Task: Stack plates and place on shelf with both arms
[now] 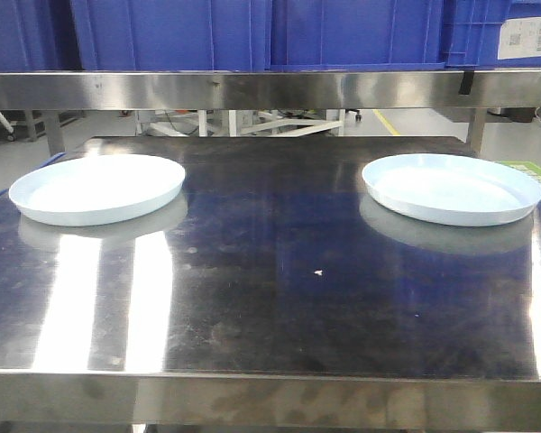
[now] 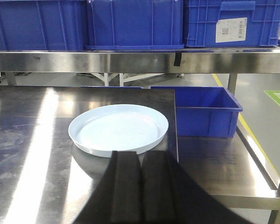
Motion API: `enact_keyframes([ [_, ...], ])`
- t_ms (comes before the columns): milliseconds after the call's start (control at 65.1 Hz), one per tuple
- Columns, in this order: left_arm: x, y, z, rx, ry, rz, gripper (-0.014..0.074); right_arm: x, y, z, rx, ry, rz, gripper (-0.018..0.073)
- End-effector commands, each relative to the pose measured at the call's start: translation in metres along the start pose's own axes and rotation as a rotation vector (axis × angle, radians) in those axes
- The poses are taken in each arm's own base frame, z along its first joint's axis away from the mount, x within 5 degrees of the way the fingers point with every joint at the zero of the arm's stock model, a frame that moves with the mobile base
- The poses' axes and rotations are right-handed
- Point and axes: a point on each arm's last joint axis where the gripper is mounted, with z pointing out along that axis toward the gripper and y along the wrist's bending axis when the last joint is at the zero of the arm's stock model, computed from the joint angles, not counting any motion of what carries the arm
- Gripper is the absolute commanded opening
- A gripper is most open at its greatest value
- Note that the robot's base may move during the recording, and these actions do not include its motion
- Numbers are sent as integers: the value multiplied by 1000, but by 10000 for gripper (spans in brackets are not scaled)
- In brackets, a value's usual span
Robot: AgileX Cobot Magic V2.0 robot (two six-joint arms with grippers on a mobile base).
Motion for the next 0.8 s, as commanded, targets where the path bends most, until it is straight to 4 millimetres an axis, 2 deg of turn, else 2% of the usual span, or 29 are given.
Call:
enact_keyframes([
  [0, -20, -1, -3, 15, -119, 19, 98, -8, 0, -2, 2, -97, -16, 58],
  [784, -34, -3, -6, 28, -273, 20, 98, -8, 0, -2, 2, -97, -16, 58],
])
